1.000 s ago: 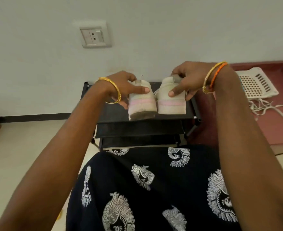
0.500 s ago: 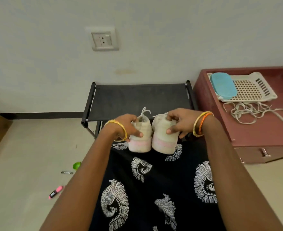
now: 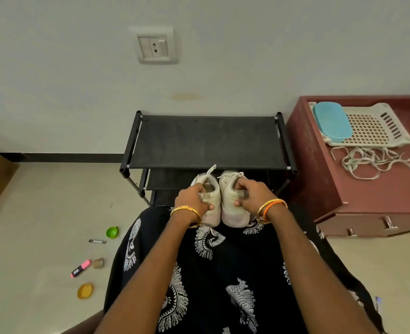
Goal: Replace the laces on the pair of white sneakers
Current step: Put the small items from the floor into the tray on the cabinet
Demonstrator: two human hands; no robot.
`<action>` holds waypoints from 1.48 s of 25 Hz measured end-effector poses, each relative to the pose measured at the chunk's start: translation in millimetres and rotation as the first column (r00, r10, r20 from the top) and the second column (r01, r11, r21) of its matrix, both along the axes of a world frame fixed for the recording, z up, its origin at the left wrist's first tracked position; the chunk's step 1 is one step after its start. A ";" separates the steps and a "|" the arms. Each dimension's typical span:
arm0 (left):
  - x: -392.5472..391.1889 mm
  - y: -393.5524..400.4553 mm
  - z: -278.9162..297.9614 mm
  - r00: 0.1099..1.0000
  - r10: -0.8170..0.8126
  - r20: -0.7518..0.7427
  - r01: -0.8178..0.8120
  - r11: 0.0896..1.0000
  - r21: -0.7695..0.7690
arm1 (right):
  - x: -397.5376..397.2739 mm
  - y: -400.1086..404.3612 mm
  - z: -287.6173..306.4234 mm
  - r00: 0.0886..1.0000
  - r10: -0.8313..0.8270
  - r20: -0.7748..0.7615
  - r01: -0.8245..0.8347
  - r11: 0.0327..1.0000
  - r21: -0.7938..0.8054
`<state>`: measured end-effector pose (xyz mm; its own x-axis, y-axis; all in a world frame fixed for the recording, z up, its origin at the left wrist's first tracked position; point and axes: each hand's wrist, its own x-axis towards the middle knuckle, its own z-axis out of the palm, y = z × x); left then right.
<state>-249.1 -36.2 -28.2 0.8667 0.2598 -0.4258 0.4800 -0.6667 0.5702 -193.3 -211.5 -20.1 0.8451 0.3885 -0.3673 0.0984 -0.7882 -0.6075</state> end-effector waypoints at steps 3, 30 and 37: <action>10.0 -5.0 -43.4 0.990 0.136 0.046 -0.132 0.987 -0.089 | -8.4 9.6 -43.7 0.985 -0.160 0.066 0.152 0.982 0.113; 100.1 -3.0 -202.7 0.901 0.255 0.351 -0.202 0.962 -0.181 | 75.0 52.9 -199.5 0.849 -0.453 0.273 0.379 0.881 0.282; 95.2 -11.1 -199.0 0.917 0.277 0.289 -0.244 0.959 -0.146 | 69.3 60.6 -205.9 0.824 -0.444 0.351 0.392 0.895 0.212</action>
